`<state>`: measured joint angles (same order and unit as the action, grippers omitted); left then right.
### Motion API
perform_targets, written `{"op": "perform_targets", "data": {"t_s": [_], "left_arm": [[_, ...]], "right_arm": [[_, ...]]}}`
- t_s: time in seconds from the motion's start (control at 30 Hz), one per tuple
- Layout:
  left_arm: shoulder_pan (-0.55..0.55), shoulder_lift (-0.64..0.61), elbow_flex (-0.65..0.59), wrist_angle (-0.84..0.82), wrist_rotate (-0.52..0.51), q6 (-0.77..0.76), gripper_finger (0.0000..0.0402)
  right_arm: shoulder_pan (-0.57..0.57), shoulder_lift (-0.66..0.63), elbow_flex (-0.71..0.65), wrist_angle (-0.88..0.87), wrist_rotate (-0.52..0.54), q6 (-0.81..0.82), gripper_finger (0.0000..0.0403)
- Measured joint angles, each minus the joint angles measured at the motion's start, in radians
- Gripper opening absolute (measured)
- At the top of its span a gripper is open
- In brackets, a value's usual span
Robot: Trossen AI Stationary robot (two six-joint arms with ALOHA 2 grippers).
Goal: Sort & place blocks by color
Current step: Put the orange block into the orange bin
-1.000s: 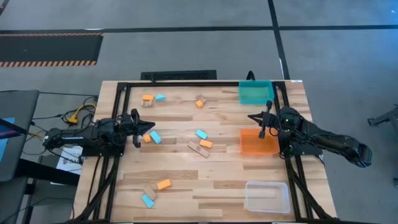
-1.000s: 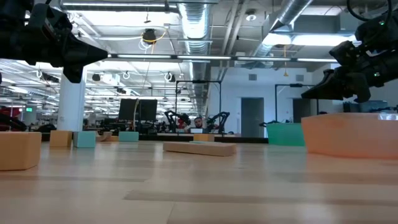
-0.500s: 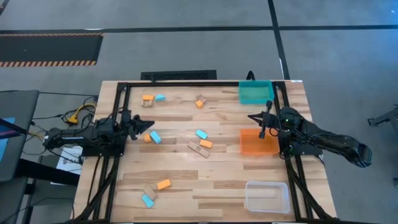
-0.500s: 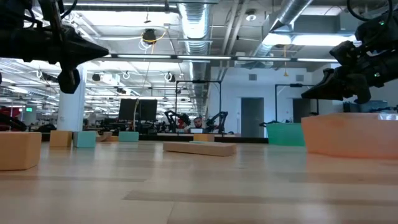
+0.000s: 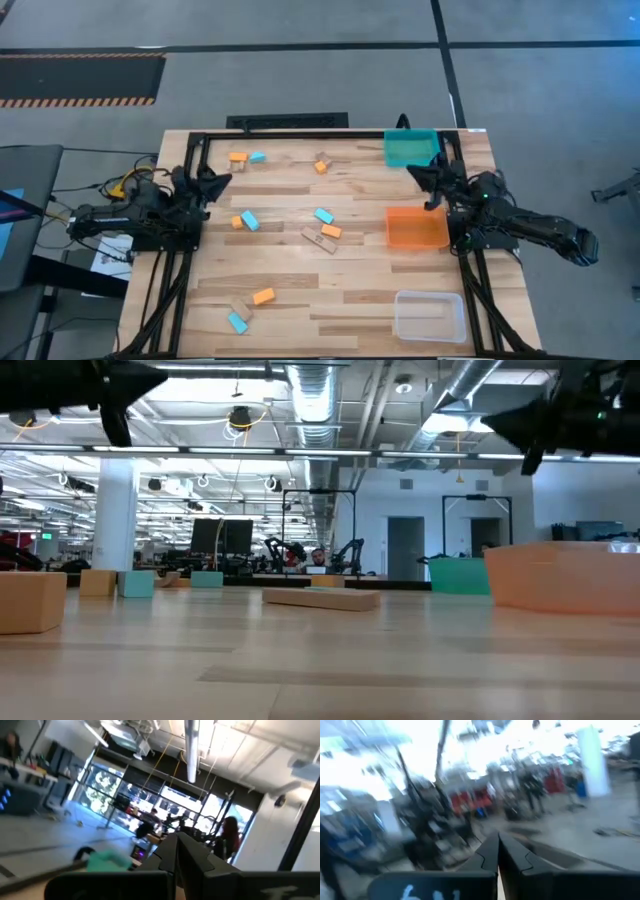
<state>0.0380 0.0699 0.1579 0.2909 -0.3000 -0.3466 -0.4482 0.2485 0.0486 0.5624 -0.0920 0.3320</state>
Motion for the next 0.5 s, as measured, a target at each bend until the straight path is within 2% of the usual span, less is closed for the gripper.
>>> {"op": "perform_targets", "data": {"t_s": [0.17, 0.5], "left_arm": [[0.000, 0.106, 0.144, -0.060, 0.036, 0.135, 0.0000], [0.000, 0.447, 0.509, -0.372, 0.135, 0.370, 0.0000]], "right_arm": [[0.050, 0.000, 0.001, 0.143, 0.001, 0.035, 0.0026], [0.142, 0.052, 0.117, 0.156, 0.038, 0.034, 0.0026]]}}
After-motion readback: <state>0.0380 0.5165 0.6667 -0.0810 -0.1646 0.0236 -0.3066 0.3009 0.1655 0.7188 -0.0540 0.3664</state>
